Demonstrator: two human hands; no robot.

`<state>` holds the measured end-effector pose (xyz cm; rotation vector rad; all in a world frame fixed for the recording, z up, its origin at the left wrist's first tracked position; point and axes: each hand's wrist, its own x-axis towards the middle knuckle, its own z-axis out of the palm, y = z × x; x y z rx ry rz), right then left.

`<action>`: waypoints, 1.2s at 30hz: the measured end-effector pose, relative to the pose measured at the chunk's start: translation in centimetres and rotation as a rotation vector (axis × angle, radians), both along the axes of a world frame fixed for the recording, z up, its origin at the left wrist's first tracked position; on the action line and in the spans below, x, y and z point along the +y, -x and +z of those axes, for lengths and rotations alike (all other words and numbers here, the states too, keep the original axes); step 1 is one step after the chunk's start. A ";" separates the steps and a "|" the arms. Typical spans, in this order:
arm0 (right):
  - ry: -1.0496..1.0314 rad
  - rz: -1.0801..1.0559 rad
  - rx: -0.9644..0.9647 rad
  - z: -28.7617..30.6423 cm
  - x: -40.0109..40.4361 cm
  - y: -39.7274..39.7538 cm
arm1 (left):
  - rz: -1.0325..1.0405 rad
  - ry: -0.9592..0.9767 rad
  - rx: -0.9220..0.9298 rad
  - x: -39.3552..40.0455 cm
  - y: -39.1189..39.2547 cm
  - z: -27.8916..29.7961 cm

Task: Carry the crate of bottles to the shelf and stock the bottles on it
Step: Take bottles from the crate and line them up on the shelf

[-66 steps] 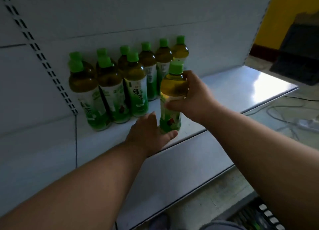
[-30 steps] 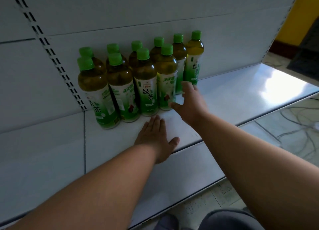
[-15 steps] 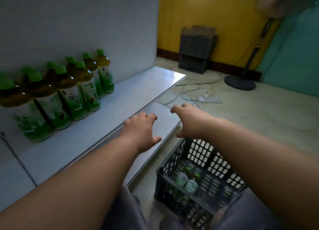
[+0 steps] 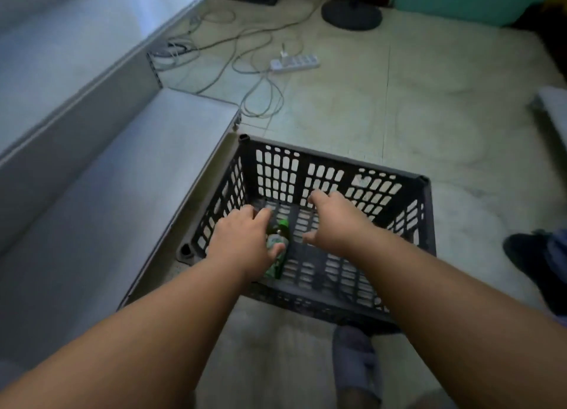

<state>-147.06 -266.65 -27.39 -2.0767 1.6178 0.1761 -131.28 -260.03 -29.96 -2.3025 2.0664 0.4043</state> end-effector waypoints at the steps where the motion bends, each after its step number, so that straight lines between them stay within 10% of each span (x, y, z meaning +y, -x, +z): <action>1: -0.034 -0.030 -0.015 -1.7 -0.4 0.2 | 0.008 -0.018 -0.005 -0.4 0.2 -1.3; 23: -0.657 -0.649 -0.424 -25.5 -8.5 -6.1 | 0.068 -0.126 0.018 -1.9 -0.4 -8.7; 31: -0.494 -0.582 -0.581 -16.0 -8.0 -2.4 | 0.059 -0.177 0.030 -2.3 -0.4 -8.0; 36: -0.239 -0.370 -0.709 -1.9 -6.4 -1.6 | 0.169 -0.068 0.386 -1.2 -1.0 -3.2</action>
